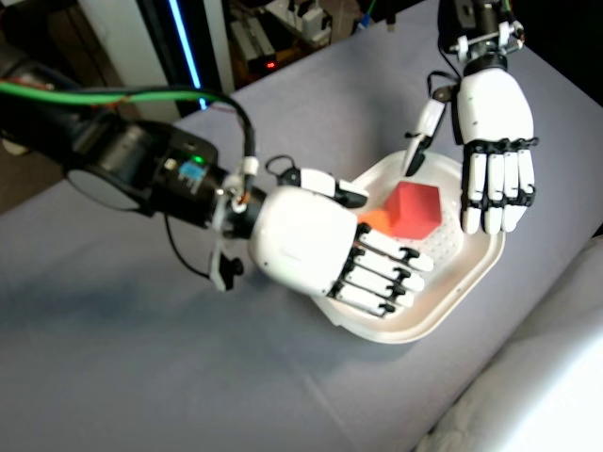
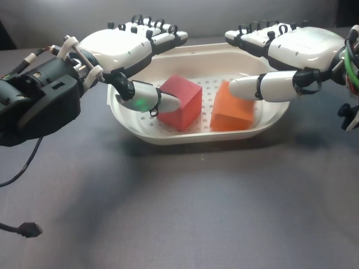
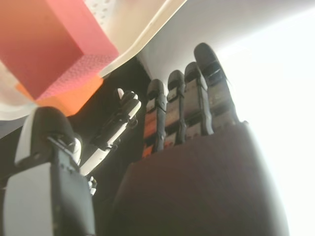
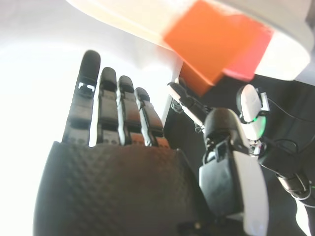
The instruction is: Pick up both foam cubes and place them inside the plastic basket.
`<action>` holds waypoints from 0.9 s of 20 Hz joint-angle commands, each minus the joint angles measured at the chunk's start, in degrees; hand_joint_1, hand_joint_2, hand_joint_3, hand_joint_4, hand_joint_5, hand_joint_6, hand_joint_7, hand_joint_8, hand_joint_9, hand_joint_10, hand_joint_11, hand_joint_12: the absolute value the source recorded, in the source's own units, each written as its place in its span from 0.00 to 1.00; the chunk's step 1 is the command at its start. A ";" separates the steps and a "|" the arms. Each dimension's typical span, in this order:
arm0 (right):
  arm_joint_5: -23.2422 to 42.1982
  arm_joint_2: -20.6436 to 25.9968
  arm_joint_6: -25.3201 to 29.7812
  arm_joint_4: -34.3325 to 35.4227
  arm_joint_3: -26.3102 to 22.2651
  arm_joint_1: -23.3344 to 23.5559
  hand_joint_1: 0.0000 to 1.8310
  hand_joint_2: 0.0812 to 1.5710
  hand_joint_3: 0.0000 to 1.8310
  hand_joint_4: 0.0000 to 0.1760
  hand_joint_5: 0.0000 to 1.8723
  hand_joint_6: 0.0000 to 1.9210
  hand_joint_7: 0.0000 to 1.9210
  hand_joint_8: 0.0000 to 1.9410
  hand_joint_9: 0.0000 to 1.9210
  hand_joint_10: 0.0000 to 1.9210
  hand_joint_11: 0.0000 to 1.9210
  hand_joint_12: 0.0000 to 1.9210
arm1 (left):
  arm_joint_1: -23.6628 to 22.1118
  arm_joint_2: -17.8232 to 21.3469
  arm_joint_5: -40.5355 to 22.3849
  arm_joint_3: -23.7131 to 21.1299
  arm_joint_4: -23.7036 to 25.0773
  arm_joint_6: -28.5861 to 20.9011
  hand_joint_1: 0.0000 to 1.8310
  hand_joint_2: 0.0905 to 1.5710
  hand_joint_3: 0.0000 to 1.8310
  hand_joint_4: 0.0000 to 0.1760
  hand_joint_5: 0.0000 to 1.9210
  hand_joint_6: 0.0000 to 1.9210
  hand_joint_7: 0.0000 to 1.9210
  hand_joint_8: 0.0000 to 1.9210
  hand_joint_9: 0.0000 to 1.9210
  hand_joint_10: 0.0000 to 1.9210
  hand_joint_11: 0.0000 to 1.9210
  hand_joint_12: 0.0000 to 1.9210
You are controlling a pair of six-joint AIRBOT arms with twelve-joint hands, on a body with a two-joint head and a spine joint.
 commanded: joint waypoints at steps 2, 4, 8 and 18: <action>6.41 0.70 -0.51 0.50 -0.61 0.72 0.00 0.73 0.00 0.15 0.00 0.00 0.00 0.00 0.00 0.05 0.00 0.39 | -0.27 1.37 -6.98 -0.67 -0.50 0.61 0.31 0.64 0.00 0.40 0.00 0.00 0.00 0.00 0.00 0.00 0.00 0.00; 7.11 1.51 -2.00 0.50 -3.09 0.72 0.00 0.72 0.00 0.14 0.00 0.00 0.00 0.00 0.00 0.00 0.00 0.29 | 0.11 3.31 -8.66 -2.43 -0.58 1.24 0.29 0.62 0.00 0.47 0.00 0.00 0.00 0.00 0.00 0.00 0.00 0.00; 11.28 7.73 -4.81 0.32 -10.38 0.72 0.00 0.66 0.00 0.33 0.00 0.00 0.00 0.00 0.01 0.00 0.00 0.48 | 2.29 9.57 -15.71 -8.33 -0.56 1.75 0.27 0.62 0.00 0.52 0.00 0.00 0.00 0.00 0.00 0.00 0.00 0.00; 34.76 24.24 -8.98 1.99 -27.71 -11.80 0.00 0.72 0.01 0.35 0.00 0.00 0.00 0.00 0.00 0.00 0.00 0.00 | 17.42 21.94 -44.02 -20.62 -3.54 -3.40 0.13 0.79 0.01 0.26 0.00 0.00 0.00 0.00 0.00 0.00 0.01 0.00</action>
